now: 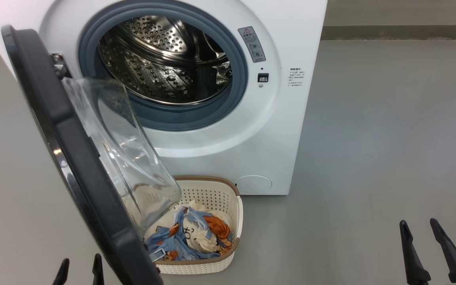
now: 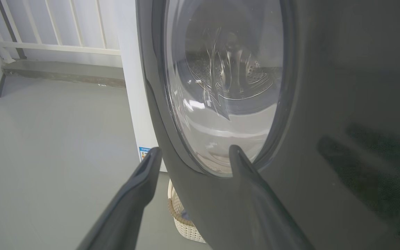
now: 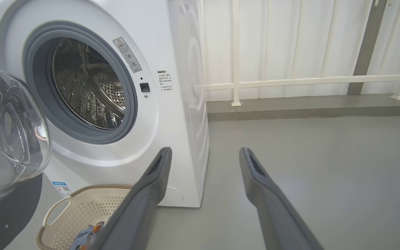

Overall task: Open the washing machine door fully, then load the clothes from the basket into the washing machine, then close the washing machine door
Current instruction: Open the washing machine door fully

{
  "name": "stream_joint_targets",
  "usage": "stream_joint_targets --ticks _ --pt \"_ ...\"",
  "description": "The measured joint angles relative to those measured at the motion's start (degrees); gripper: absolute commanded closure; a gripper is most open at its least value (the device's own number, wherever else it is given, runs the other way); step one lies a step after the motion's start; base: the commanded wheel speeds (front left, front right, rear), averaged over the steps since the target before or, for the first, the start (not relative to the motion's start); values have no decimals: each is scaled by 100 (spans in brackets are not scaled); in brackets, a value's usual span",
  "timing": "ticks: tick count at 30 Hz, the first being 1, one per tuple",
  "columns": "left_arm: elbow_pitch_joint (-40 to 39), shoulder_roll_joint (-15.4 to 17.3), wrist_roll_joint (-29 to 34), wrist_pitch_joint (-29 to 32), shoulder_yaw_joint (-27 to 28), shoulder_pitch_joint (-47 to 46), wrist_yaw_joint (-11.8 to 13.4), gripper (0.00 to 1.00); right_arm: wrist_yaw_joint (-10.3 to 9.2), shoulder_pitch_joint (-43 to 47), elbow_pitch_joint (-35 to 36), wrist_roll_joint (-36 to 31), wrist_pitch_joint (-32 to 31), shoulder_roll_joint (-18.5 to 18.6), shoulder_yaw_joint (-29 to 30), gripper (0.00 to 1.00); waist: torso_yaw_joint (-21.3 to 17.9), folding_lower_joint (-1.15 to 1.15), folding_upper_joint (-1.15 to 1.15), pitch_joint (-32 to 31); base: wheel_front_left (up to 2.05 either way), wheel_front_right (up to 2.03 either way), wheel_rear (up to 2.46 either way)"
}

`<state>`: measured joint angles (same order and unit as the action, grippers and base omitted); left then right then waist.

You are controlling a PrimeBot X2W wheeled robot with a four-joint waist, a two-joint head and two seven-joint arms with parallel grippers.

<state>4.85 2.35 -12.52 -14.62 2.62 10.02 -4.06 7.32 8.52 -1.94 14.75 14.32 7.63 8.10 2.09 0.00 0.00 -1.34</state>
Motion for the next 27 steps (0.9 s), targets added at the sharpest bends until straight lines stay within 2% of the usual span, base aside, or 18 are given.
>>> stream_joint_targets --ticks 16,18,27 --pt "-68 0 0 -1 7 0 27 2 0 -3 -32 -15 0 0 -40 0 135 0 0 49 0 0 0" --pt "-73 0 0 0 5 0 27 100 0 -3 -34 -15 0 0 -42 0 142 0 0 59 0 0 0" --pt "-79 0 -9 0 23 0 60 100 0 -5 -40 -15 0 -4 -48 0 169 0 0 73 0 0 0"
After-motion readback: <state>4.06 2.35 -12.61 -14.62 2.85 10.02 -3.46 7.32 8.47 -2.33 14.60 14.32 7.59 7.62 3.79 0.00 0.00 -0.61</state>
